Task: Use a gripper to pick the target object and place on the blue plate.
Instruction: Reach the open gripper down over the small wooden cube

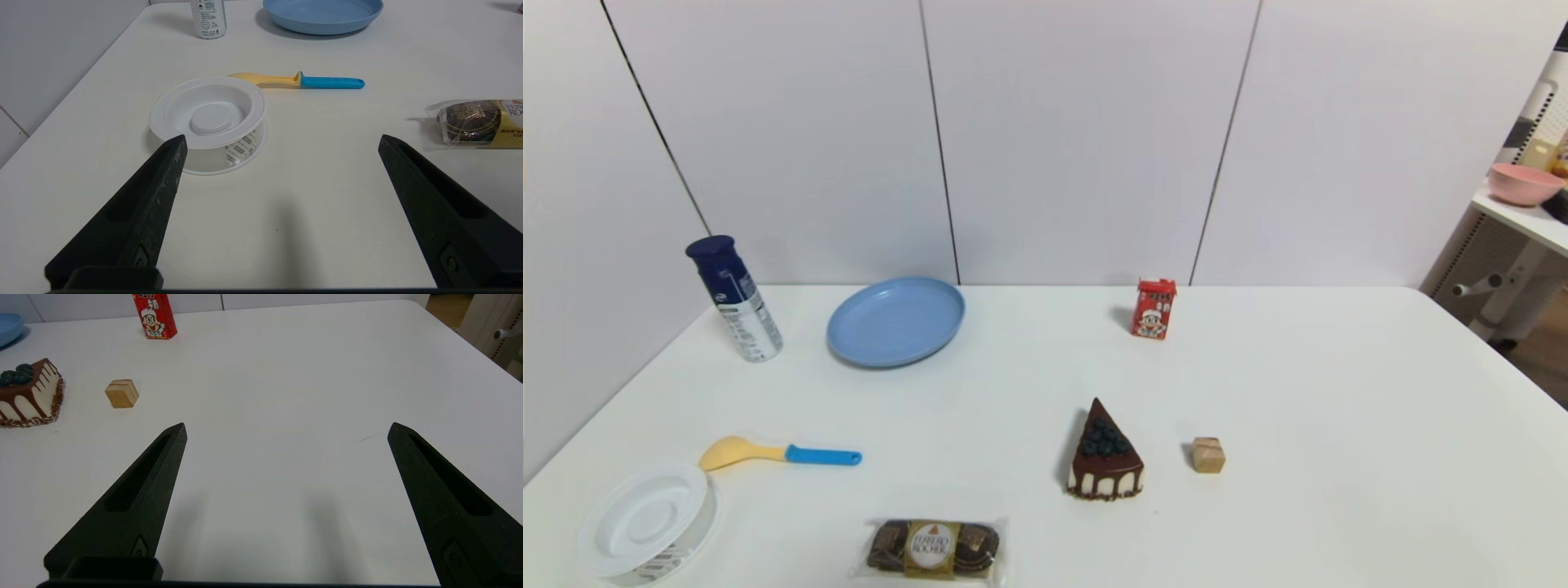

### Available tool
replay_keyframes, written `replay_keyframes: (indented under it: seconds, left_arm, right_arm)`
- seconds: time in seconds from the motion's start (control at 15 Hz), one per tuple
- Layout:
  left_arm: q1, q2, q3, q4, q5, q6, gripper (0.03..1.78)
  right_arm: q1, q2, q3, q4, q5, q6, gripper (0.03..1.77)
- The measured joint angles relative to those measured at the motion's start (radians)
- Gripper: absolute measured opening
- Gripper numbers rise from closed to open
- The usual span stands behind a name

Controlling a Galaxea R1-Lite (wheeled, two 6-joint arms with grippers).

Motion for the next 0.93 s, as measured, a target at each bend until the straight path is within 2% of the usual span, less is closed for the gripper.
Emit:
replay_keyframes:
  seconds: [0.93]
  left_arm:
    - [0.000,0.000,0.000,0.000,-0.001,0.000,1.69]
  right_arm:
    - [0.000,0.000,0.000,0.000,0.000,0.000,1.70]
